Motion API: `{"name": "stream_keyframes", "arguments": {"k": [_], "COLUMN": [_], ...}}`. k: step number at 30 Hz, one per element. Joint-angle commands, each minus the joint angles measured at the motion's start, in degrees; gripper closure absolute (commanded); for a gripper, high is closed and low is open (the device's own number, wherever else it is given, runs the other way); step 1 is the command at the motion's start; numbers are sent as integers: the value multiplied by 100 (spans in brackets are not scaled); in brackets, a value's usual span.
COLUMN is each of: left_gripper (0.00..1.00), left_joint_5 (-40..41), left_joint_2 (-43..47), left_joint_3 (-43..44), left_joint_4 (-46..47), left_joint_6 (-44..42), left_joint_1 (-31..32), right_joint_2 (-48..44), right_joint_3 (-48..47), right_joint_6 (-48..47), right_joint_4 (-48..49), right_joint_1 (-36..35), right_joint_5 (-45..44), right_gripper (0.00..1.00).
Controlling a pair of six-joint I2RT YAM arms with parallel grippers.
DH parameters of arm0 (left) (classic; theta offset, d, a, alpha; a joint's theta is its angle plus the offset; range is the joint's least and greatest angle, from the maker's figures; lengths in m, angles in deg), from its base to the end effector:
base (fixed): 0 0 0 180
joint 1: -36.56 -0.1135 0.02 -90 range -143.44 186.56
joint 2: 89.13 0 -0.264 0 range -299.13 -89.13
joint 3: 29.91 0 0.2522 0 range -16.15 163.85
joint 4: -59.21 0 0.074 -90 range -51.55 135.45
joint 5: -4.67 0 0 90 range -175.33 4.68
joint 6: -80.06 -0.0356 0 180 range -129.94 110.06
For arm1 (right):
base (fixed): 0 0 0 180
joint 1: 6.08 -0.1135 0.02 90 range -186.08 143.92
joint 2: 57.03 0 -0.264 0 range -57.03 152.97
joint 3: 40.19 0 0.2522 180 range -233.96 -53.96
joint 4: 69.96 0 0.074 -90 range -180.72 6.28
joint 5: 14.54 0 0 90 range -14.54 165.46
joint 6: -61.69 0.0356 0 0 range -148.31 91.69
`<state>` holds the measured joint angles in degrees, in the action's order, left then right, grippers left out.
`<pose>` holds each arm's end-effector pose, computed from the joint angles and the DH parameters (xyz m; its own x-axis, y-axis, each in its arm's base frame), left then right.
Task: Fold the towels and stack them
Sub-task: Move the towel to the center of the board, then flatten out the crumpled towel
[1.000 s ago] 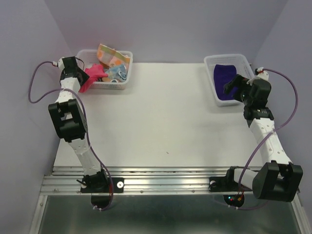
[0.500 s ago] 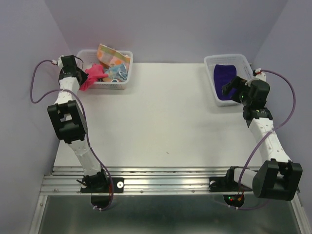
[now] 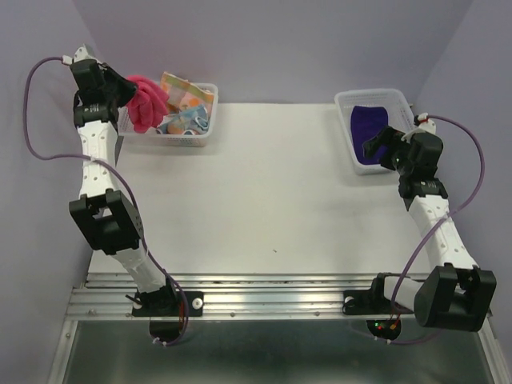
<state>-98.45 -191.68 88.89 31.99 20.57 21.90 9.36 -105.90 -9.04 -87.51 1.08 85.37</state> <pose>0.4143 0.1000 0.4211 -0.1429 -0.5485 -0.8239 -0.1201 0.8359 -0.5356 0.2687 -0.0276 0.3183 -0.3060 0.3661 -0.8788 0.0652 0.9290 0.3643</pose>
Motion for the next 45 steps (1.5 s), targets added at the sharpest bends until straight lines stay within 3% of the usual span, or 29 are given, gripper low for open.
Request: {"name": "stream_keyframes", "arguments": {"k": [1,4,8,10,16,19,20,21,22,24,25,29,34,36,39,41,45], "left_gripper": [100,100,100,100,100,100,89,87,69,32,1,1,1,1,1,1,1], "left_joint_5": [-849,-1042,-868,-954,-1139,-1289,-1263,-1158,-609,271,1111,1856,2464,2307,1341,735,478], "left_joint_2": [821,1463,2272,2553,2512,2379,2466,2554,2677,3071,3204,3662,4066,4058,3918,3786,2945], "left_joint_3": [167,-43,-281,-308,-291,-552,-1085,-1490,-2434,-3406,-4237,-5289,-5625,-5731,-6046,-6344,-6399], "left_joint_4": [396,571,853,941,1187,1187,1204,1231,1248,1214,1144,687,326,448,1071,1431,2090], "left_joint_6": [-27,-79,-325,-448,-378,-492,-484,-414,-344,-3,200,571,773,782,782,826,931], "left_joint_1": [94,383,1358,2164,3905,4330,4418,4419,4419,4401,4384,4094,4023,4014,4049,4381,5137], "right_joint_2": [-275,-407,-548,-653,-1321,-1724,-1804,-1892,-1989,-1981,-1955,-1858,-1735,-1455,-1077,-673,-171], "right_joint_3": [97,158,246,316,518,624,702,738,764,739,695,606,738,721,712,790,1080], "right_joint_6": [-28,7,130,191,306,332,332,341,332,306,297,174,156,182,367,507,780], "right_joint_4": [274,274,213,72,-350,-491,-569,-613,-657,-877,-982,-1255,-1255,-1405,-1519,-1528,-1309], "right_joint_1": [31,31,31,31,31,31,31,40,31,31,31,31,-353,-705,-1689,-2121,-2447], "right_joint_5": [212,292,274,266,81,-33,-85,-112,-121,-165,-174,-43,205,-389,-1367,-1544,-1536], "right_gripper": [0,0,0,0,0,0,0,0,0,0,0,0,0,0,0,0,0]}}
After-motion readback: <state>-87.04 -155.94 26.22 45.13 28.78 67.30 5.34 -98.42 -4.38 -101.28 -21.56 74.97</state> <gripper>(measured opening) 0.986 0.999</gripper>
